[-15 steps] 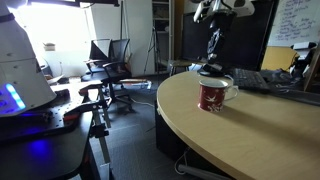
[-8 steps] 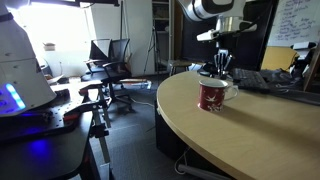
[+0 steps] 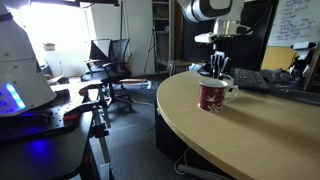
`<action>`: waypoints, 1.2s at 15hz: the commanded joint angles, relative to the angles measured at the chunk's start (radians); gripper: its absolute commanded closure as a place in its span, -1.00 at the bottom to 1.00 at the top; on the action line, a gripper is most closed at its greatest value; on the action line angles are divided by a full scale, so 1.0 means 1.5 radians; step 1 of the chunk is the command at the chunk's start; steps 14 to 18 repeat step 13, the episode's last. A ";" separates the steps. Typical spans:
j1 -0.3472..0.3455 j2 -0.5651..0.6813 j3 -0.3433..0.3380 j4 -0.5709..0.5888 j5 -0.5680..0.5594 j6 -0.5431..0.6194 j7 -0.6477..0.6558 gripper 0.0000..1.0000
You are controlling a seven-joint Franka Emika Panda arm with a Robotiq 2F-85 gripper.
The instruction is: Pick up the pen from red mug cup and put it on the table.
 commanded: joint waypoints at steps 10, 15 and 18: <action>0.008 -0.249 -0.015 -0.198 0.045 -0.149 0.041 -1.00; 0.011 -0.260 -0.022 -0.230 0.025 -0.132 0.030 -1.00; 0.011 -0.260 -0.022 -0.230 0.025 -0.132 0.030 -1.00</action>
